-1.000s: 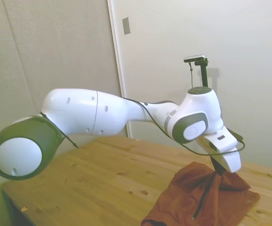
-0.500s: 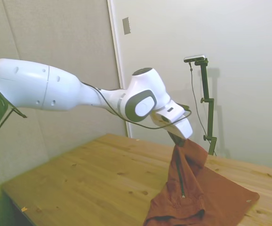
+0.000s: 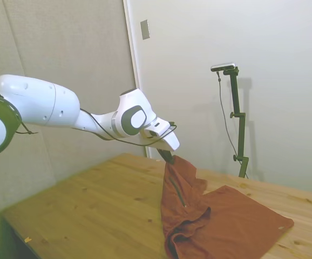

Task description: Unfold the shorts

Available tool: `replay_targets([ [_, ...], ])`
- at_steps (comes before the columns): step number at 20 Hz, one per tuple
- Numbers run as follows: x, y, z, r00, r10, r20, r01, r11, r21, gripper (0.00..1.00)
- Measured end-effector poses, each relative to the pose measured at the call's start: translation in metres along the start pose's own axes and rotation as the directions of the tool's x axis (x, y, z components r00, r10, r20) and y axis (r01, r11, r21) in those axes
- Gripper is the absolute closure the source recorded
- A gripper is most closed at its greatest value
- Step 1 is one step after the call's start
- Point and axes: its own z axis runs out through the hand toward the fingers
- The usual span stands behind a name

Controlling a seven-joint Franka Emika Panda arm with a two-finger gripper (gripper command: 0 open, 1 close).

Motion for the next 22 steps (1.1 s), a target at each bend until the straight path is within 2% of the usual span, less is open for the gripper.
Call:
replay_targets([
  [5,-0.021,-0.03,0.028,0.998,-0.065,0.006,0.065,0.997,-0.04,0.0],
  [9,-0.049,-0.049,0.027,0.993,-0.119,0.012,0.12,0.992,-0.048,0.0],
  [12,-0.047,-0.047,0.018,0.993,-0.121,0.017,0.121,0.991,-0.062,0.0],
  [15,-0.013,-0.024,-0.008,0.994,-0.113,0.009,0.113,0.99,-0.079,0.0],
  [19,0.039,0.035,-0.046,0.994,-0.111,0.013,0.111,0.987,-0.117,0.0],
  [22,0.07,0.078,-0.054,0.992,-0.124,0.027,0.127,0.98,-0.15,0.0],
])
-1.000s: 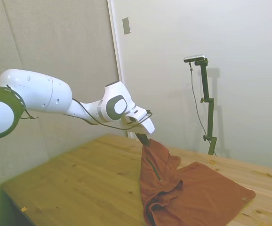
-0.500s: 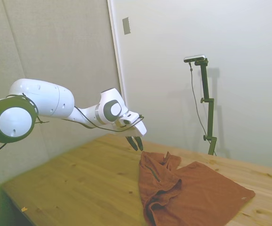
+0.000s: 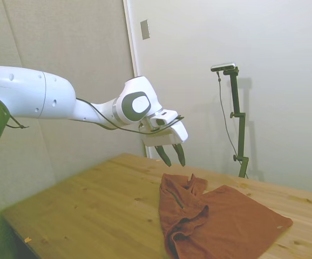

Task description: Unfold the shorts

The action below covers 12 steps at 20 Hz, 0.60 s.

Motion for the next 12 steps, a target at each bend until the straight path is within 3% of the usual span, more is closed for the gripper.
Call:
replay_targets([
  [4,0.021,0.037,0.026,0.997,-0.074,0.031,0.075,0.997,-0.016,0.0],
  [12,0.047,0.08,0.1,0.97,-0.211,0.119,0.204,0.977,0.068,0.0],
])
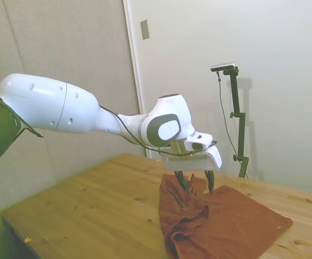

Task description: Unfold the shorts

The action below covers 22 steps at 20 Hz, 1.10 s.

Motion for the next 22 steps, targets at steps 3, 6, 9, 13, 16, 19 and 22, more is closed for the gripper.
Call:
replay_targets([
  [3,0.004,0.008,0.022,0.999,-0.031,0.02,0.03,0.999,0.035,0.0],
  [6,0.004,0.012,0.041,0.997,-0.052,0.048,0.048,0.996,0.068,0.0],
  [9,0.002,0.011,0.054,0.996,-0.061,0.066,0.056,0.995,0.077,0.0],
  [13,0.002,0.009,0.06,0.995,-0.063,0.072,0.057,0.995,0.079,1.0],
  [16,0.003,0.006,0.066,0.995,-0.062,0.08,0.054,0.994,0.091,1.0],
  [19,0.006,0.002,0.069,0.995,-0.064,0.081,0.056,0.994,0.096,1.0],
  [22,0.009,-0.003,0.07,0.993,-0.066,0.093,0.056,0.993,0.102,1.0],
])
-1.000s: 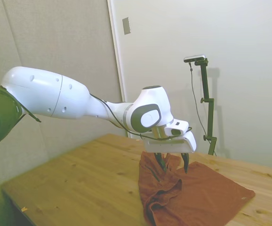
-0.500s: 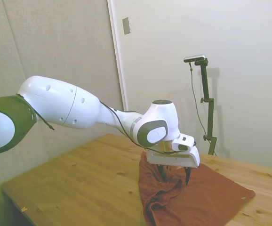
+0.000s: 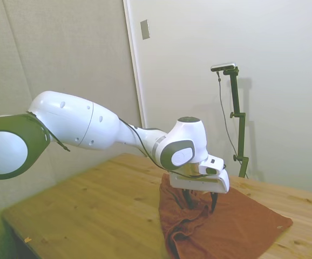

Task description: Unfold the shorts

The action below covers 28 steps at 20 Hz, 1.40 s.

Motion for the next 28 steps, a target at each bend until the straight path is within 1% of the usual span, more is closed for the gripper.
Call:
replay_targets([
  [4,0.002,-0.004,0.0,0.999,-0.002,0.034,0.003,1.0,-0.005,1.0],
  [8,0.004,0.001,-0.002,0.999,0.006,0.047,-0.005,1.0,-0.012,1.0],
  [15,0.006,-0.003,-0.003,0.998,0.024,0.053,-0.023,0.999,-0.023,1.0],
  [19,0.006,-0.007,-0.002,0.999,0.019,0.05,-0.017,0.999,-0.031,1.0],
  [22,0.002,-0.017,-0.009,0.999,-0.008,0.037,0.009,0.999,-0.041,1.0],
  [24,-0.009,-0.028,-0.019,0.999,-0.039,0.022,0.039,0.998,-0.044,1.0],
  [28,-0.055,-0.058,-0.047,0.991,-0.13,-0.005,0.13,0.991,-0.042,1.0],
])
